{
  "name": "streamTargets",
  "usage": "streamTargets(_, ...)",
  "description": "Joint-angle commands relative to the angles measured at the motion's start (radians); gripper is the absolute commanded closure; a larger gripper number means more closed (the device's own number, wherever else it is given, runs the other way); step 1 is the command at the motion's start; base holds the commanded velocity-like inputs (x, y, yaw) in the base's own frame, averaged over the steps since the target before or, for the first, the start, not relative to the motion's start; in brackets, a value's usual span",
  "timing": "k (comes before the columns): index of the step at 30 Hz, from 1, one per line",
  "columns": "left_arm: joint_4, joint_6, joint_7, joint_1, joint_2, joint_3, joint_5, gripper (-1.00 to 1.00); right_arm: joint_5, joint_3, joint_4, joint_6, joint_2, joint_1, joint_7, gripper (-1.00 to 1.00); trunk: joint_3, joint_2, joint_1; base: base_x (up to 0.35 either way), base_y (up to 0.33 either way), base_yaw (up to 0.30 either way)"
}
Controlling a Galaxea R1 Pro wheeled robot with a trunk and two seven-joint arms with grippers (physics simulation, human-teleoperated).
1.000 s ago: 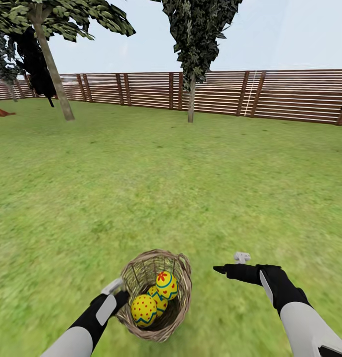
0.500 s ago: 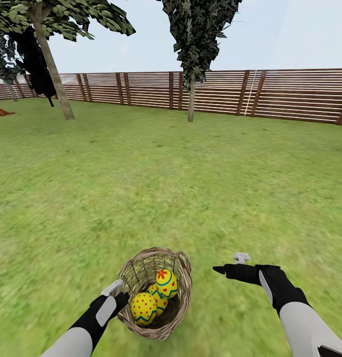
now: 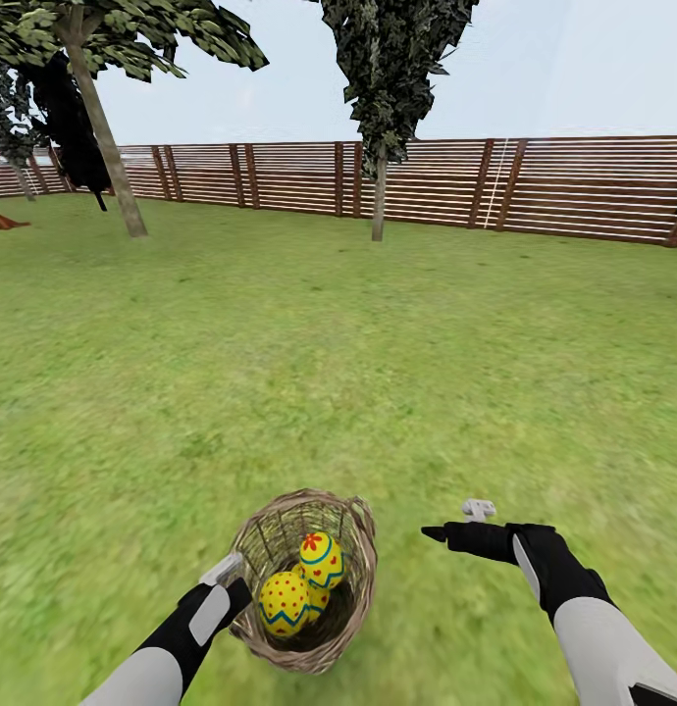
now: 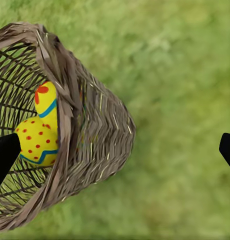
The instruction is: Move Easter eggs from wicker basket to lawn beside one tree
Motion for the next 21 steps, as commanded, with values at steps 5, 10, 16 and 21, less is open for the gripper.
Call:
streamTargets(5, -0.008, 0.005, 0.006, 0.0, -0.003, 0.001, 0.007, 1.0, 0.01, -0.006, -0.001, 0.004, 0.002, -0.001, 0.008, -1.0, -0.001, 0.0, 0.0, 0.0, 0.0, 0.0)
streamTargets(10, -0.013, 0.005, 0.006, 0.0, -0.003, 0.001, 0.006, 1.0, 0.01, -0.006, 0.003, 0.004, 0.002, -0.001, 0.007, -1.0, 0.002, 0.007, -0.004, 0.0, 0.0, 0.0)
streamTargets(16, -0.012, 0.006, 0.006, 0.0, -0.005, -0.001, 0.006, 1.0, 0.01, -0.005, 0.008, -0.009, 0.005, -0.001, 0.005, -1.0, 0.021, 0.049, -0.027, 0.0, 0.0, 0.0)
streamTargets(21, -0.012, 0.006, 0.006, 0.0, -0.004, -0.001, 0.006, 1.0, 0.011, -0.005, 0.009, -0.011, 0.006, -0.001, 0.005, -1.0, 0.037, 0.084, -0.046, 0.0, 0.0, 0.0)
